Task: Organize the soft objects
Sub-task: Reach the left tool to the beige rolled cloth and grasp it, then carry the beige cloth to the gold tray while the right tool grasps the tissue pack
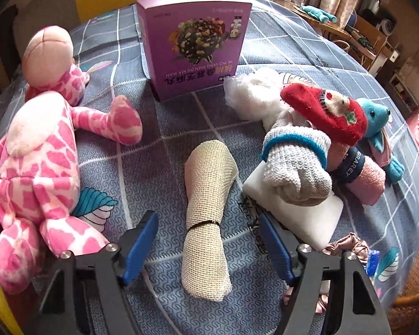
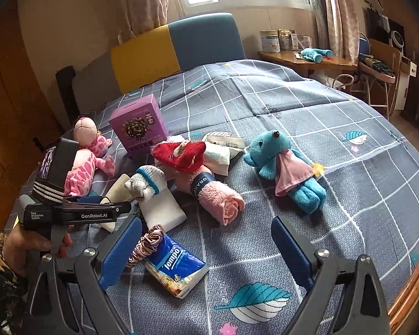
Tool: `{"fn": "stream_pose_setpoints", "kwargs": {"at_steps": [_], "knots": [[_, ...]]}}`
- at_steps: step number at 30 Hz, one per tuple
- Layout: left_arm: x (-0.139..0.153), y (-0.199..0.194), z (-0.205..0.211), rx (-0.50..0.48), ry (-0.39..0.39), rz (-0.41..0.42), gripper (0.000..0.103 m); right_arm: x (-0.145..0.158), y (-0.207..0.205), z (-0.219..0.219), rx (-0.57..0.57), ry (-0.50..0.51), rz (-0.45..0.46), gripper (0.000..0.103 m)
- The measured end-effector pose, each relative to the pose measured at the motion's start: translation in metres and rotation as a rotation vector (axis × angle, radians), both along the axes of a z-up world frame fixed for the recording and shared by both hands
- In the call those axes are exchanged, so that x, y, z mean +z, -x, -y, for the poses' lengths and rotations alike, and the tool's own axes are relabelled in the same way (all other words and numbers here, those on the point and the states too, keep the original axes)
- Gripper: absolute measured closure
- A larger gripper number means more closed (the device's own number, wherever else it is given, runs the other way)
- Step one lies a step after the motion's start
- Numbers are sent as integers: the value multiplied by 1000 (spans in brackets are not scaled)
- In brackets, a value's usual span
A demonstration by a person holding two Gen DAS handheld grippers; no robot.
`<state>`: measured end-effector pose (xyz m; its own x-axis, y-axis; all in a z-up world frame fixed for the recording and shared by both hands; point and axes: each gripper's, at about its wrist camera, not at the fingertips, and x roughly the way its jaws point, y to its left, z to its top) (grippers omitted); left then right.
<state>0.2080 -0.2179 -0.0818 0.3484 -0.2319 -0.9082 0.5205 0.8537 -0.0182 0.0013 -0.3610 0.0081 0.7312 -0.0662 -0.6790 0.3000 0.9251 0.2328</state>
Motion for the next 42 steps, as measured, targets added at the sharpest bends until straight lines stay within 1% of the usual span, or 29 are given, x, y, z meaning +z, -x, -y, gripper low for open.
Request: {"fn": "stream_pose_setpoints", "kwargs": {"at_steps": [1, 2, 4, 5, 6, 7, 8, 10, 11, 12, 13, 15, 17, 20, 23, 26, 27, 28, 31, 33, 34, 35, 36, 39, 42], "knots": [[0, 0, 1, -3, 0, -2, 42, 0, 0, 0, 0, -1, -1, 7], [-1, 0, 2, -6, 3, -5, 45, -1, 0, 0, -1, -1, -4, 7], [-1, 0, 5, -5, -4, 7, 59, -2, -1, -1, 2, -6, -10, 7], [-3, 1, 5, -11, -8, 13, 64, -2, -1, -1, 3, -6, -11, 8], [-4, 2, 5, -17, -10, 14, 74, -3, -1, -1, 1, -4, -15, 10], [-6, 2, 6, -17, -13, 16, 80, -4, -1, -1, -2, -2, -23, 13], [-7, 2, 4, -15, -12, 19, 80, -5, -2, 0, -4, -4, -36, 15], [-6, 6, 0, -14, 15, 34, 81, -8, -5, 0, 0, -16, -63, 29], [-4, 8, -2, -18, 31, 38, 81, -10, -6, -1, 10, -20, -76, 32], [0, 12, -5, -22, 49, 48, 82, -11, -8, -2, 30, -26, -90, 39], [5, 16, -8, -25, 69, 62, 82, -13, -10, -6, 58, -30, -105, 42], [17, 27, -15, -41, 137, 72, 82, -17, -16, -16, 150, -37, -154, 42], [29, 42, -22, -63, 183, 94, 82, -21, -21, -33, 246, -12, -191, 42], [42, 65, -31, -101, 204, 126, 82, -29, -28, -56, 353, 61, -253, 42], [52, 82, -44, -111, 238, 132, 82, -36, -38, -66, 411, 124, -321, 41], [62, 92, -55, -100, 280, 133, 82, -42, -53, -68, 458, 182, -379, 33], [65, 96, -60, -96, 288, 137, 82, -47, -60, -68, 479, 184, -408, 28], [67, 98, -63, -94, 295, 140, 82, -51, -67, -68, 503, 185, -440, 27], [73, 111, -78, -80, 314, 142, 82, -67, -82, -74, 559, 250, -519, 27], [77, 118, -93, -55, 330, 143, 82, -78, -89, -76, 574, 283, -561, 27], [79, 120, -103, -36, 341, 141, 82, -81, -91, -76, 572, 278, -570, 30], [83, 122, -115, -12, 365, 135, 82, -80, -91, -75, 579, 255, -562, 35], [86, 123, -125, 6, 380, 135, 82, -78, -91, -75, 585, 241, -552, 44], [98, 126, -162, 79, 408, 163, 82, -78, -87, -78, 568, 275, -550, 45], [109, 123, -203, 182, 397, 207, 82, -80, -88, -74, 548, 238, -550, 44]]}}
